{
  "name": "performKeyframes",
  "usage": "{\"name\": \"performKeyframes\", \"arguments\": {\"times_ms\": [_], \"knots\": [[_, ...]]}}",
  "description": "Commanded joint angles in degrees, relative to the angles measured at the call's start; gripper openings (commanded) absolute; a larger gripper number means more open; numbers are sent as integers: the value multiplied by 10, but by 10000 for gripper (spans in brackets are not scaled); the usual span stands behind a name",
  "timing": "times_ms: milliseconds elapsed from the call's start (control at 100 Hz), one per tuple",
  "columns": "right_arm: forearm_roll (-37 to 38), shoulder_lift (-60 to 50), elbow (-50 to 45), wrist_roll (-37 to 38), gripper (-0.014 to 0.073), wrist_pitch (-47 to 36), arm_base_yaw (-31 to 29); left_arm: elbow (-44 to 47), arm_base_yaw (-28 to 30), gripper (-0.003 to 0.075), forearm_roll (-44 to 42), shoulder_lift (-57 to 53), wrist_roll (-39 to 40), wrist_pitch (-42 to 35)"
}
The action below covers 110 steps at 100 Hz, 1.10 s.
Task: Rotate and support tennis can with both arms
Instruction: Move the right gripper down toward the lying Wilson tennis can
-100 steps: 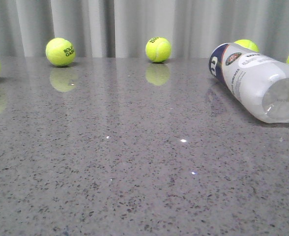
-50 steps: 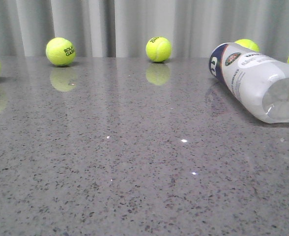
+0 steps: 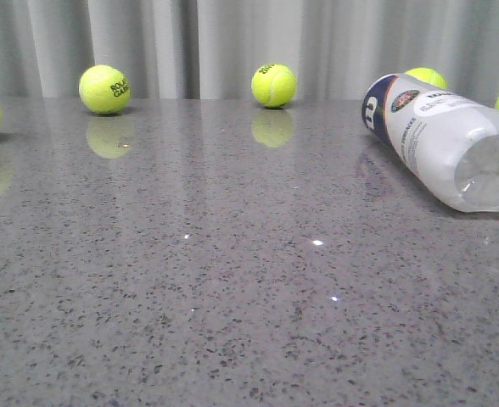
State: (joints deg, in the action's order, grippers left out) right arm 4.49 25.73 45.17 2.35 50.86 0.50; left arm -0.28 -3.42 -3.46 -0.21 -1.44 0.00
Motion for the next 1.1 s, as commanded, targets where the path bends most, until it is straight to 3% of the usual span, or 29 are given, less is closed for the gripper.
{"name": "performKeyframes", "arguments": {"times_ms": [0,220,310,430,530,580,830,1090], "knots": [[5,61,71,0,-67,21,-4,28,1,-21,1,-22,6,-43],[5,132,101,0,-62,28,-4,28,1,-21,1,-22,6,-43],[5,147,101,0,7,49,-4,28,1,-21,1,-22,6,-43],[5,159,101,0,259,80,-4,28,1,-21,1,-22,6,-43],[5,160,101,0,566,93,-4,28,1,-21,1,-22,6,-43],[5,160,101,0,675,94,-4,28,1,-21,1,-22,6,-43],[-65,175,104,-33,636,61,2,28,1,-21,1,-22,6,-43],[-151,316,167,-84,636,8,43,28,1,-21,1,-22,6,-43]]}}
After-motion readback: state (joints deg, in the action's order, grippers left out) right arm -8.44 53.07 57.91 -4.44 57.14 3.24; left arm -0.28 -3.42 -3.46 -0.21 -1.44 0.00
